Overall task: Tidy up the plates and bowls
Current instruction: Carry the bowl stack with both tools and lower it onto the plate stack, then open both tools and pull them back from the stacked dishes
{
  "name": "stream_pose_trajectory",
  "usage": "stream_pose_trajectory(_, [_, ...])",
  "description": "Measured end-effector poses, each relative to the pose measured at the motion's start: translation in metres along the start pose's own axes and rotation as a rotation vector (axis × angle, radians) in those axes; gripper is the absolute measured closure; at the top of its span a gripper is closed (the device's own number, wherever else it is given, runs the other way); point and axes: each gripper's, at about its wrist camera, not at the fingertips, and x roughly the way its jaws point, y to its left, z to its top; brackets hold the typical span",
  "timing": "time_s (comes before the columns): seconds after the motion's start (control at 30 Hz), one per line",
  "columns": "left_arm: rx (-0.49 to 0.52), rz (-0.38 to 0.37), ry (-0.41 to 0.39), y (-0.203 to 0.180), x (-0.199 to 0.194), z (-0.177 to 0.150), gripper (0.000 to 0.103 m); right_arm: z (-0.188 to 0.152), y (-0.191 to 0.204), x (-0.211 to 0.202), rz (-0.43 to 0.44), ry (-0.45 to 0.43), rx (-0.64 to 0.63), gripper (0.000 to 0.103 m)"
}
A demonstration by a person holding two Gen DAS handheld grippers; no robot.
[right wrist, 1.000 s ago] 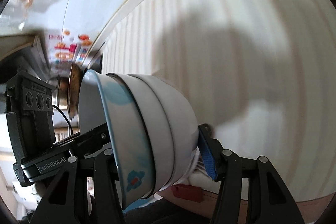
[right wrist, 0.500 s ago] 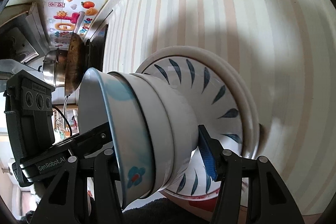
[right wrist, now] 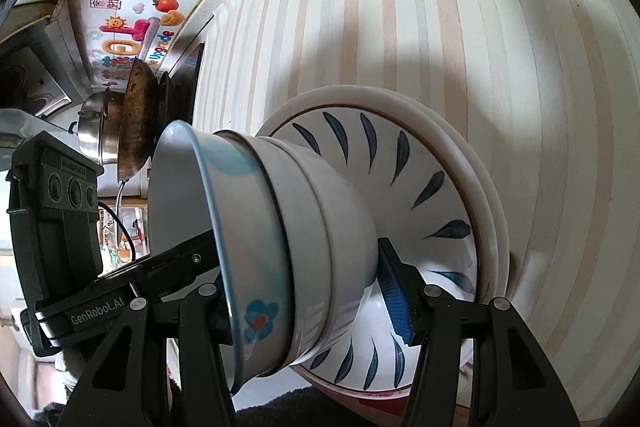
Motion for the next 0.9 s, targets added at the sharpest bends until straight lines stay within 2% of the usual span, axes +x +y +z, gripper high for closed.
stream_pose_trajectory(0.23, [0.018, 0.037, -0.016, -0.006, -0.003, 0.000, 0.065, 0.003, 0.004, 0.002, -0.017, 0.012, 0.004, 0.045])
stream_pose_trajectory(0.4, [0.027, 0.114, -0.045, -0.013, -0.011, -0.007, 0.065, 0.006, 0.014, -0.013, -0.064, -0.018, -0.034, 0.043])
stream_pose_trajectory(0.57, [0.045, 0.198, -0.117, -0.024, -0.033, -0.025, 0.064, -0.002, 0.028, -0.034, -0.133, -0.040, -0.094, 0.037])
stream_pose_trajectory(0.67, [0.067, 0.236, -0.166, -0.031, -0.051, -0.036, 0.062, -0.015, 0.037, -0.051, -0.175, -0.067, -0.134, 0.030])
stream_pose_trajectory(0.77, [0.088, 0.237, -0.215, -0.035, -0.070, -0.046, 0.062, -0.033, 0.053, -0.075, -0.224, -0.125, -0.168, 0.015])
stream_pose_trajectory(0.8, [0.100, 0.240, -0.232, -0.036, -0.077, -0.050, 0.058, -0.042, 0.060, -0.086, -0.244, -0.156, -0.175, 0.010])
stream_pose_trajectory(0.83, [0.113, 0.240, -0.254, -0.038, -0.085, -0.054, 0.054, -0.048, 0.065, -0.095, -0.265, -0.184, -0.178, 0.010])
stream_pose_trajectory(0.87, [0.129, 0.241, -0.280, -0.039, -0.094, -0.059, 0.045, -0.054, 0.070, -0.102, -0.284, -0.208, -0.180, 0.009])
stream_pose_trajectory(0.9, [0.143, 0.242, -0.298, -0.039, -0.101, -0.064, 0.032, -0.063, 0.078, -0.112, -0.316, -0.245, -0.186, 0.008])
